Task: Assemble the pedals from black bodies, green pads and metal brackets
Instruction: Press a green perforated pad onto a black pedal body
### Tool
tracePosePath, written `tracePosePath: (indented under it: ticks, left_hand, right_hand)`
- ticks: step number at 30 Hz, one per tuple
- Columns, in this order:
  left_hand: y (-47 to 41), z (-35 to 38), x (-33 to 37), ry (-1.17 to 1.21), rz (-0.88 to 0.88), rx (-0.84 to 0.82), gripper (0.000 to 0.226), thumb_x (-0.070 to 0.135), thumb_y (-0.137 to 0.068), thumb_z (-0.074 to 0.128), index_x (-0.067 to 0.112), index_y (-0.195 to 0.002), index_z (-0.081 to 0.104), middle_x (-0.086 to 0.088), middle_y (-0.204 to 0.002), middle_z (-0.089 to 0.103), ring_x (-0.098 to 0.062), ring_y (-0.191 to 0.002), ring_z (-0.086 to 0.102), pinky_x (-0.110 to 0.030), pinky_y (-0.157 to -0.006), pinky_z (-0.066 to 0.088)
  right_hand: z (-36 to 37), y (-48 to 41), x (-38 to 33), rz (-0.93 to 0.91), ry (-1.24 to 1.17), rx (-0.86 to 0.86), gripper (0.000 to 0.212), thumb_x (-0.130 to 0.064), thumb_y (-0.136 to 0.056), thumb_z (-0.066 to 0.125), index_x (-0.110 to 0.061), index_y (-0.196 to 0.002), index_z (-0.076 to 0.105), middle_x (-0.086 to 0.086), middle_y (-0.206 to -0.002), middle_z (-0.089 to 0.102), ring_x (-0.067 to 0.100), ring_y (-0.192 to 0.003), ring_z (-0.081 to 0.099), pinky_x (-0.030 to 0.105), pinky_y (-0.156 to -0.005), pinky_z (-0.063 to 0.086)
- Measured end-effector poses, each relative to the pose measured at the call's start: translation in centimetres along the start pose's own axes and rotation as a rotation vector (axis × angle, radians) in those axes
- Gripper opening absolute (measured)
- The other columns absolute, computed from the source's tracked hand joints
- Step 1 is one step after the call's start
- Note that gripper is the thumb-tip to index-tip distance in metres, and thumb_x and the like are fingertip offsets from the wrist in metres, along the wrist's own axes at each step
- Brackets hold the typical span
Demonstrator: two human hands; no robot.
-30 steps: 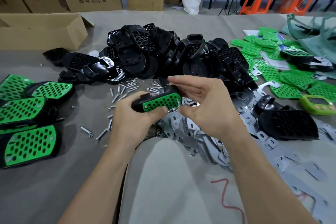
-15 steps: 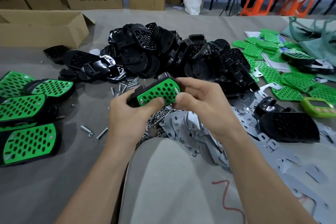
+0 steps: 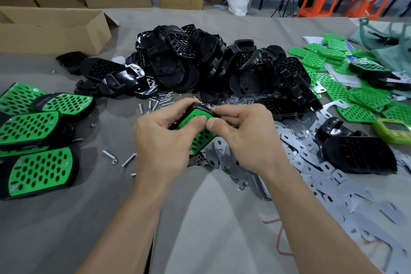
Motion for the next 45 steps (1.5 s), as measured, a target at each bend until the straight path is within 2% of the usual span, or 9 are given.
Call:
tracePosePath:
  ticks: [2,6,10,14,19,24,32,40,45]
  left_hand:
    - [0.3,0.2,0.2,0.026,0.011,-0.018,0.041,0.016,-0.075,0.083,0.053,-0.092,0.077,0.020,-0.088,0.078,0.000,-0.081,0.073,-0.016,-0.074,0.055]
    - [0.7,1.1,-0.5,0.178,-0.146,-0.029,0.029,0.015,-0.075,0.078,0.035,-0.095,0.082,0.008,-0.090,0.080,-0.007,-0.083,0.074,-0.021,-0.076,0.057]
    - [0.6,1.3,-1.0,0.212,-0.237,-0.036,0.024,0.020,-0.076,0.078,0.024,-0.099,0.080,0.000,-0.086,0.081,-0.015,-0.078,0.076,-0.027,-0.072,0.060]
    - [0.8,1.2,-1.1,0.233,-0.274,-0.015,0.017,0.021,-0.074,0.079,0.031,-0.088,0.082,0.001,-0.083,0.080,-0.014,-0.074,0.076,-0.025,-0.066,0.059]
    - [0.8,1.0,-1.2,0.273,-0.323,0.010,0.018,0.019,-0.076,0.080,0.034,-0.084,0.083,-0.001,-0.081,0.080,-0.012,-0.072,0.076,-0.020,-0.061,0.056]
    - [0.8,0.8,-1.6,0.302,-0.381,0.046,0.015,0.014,-0.076,0.081,0.029,-0.080,0.083,-0.003,-0.079,0.079,-0.012,-0.069,0.075,-0.020,-0.058,0.055]
    - [0.8,0.6,-1.7,0.396,-0.480,0.065,0.020,0.005,-0.086,0.076,0.022,-0.078,0.083,-0.001,-0.077,0.078,-0.011,-0.068,0.073,-0.024,-0.056,0.056]
    - [0.8,0.5,-1.8,0.448,-0.483,0.052,0.010,0.016,-0.076,0.078,0.021,-0.083,0.083,-0.004,-0.082,0.078,-0.018,-0.074,0.073,-0.032,-0.060,0.059]
    - [0.6,0.9,-1.2,0.361,-0.359,-0.022,0.028,0.021,-0.068,0.086,0.028,-0.095,0.082,-0.003,-0.092,0.080,-0.015,-0.080,0.075,-0.024,-0.066,0.058]
  right_hand:
    - [-0.5,-0.2,0.7,0.056,-0.061,0.016,0.037,-0.013,-0.082,0.082,-0.049,-0.078,0.076,-0.017,-0.080,0.077,0.004,-0.082,0.075,0.020,-0.075,0.059]
    - [-1.3,-0.3,1.7,0.170,-0.174,-0.026,0.019,-0.019,-0.071,0.088,-0.024,-0.088,0.082,0.005,-0.084,0.079,0.023,-0.082,0.078,0.042,-0.081,0.062]
    - [-2.0,0.0,2.1,0.221,-0.247,0.072,0.022,-0.015,-0.069,0.093,-0.014,-0.086,0.079,0.007,-0.082,0.079,0.024,-0.078,0.078,0.035,-0.074,0.062]
    - [-1.8,0.1,2.1,0.286,-0.256,0.040,0.027,-0.012,-0.075,0.089,-0.004,-0.097,0.075,0.011,-0.086,0.079,0.028,-0.082,0.077,0.037,-0.076,0.063]
    - [-1.9,0.2,2.0,0.301,-0.375,-0.016,0.022,-0.010,-0.081,0.083,-0.003,-0.100,0.075,0.015,-0.093,0.078,0.028,-0.087,0.077,0.030,-0.073,0.061]
    - [-1.4,0.2,2.2,0.319,-0.456,-0.062,0.028,-0.030,-0.085,0.076,-0.009,-0.104,0.078,0.016,-0.105,0.077,0.030,-0.101,0.075,0.039,-0.086,0.060]
    - [-0.2,0.8,2.4,0.422,-0.787,-0.275,0.079,-0.060,-0.083,0.060,-0.011,-0.144,0.053,0.019,-0.138,0.062,0.036,-0.129,0.059,0.050,-0.104,0.051]
    - [0.4,0.8,1.7,0.345,-0.863,-0.389,0.107,-0.058,-0.066,0.086,-0.020,-0.155,0.040,0.025,-0.149,0.050,0.042,-0.136,0.050,0.050,-0.114,0.041]
    - [0.5,0.9,1.7,0.316,-0.838,-0.410,0.107,-0.050,-0.067,0.088,-0.017,-0.155,0.038,0.026,-0.150,0.048,0.045,-0.137,0.048,0.051,-0.115,0.040]
Point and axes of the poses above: each hand's wrist, its own y-axis away from the middle knuckle, its own z-axis out of the palm, x = y × z, the point moved 7 cm from there along -y, towards the middle knuckle
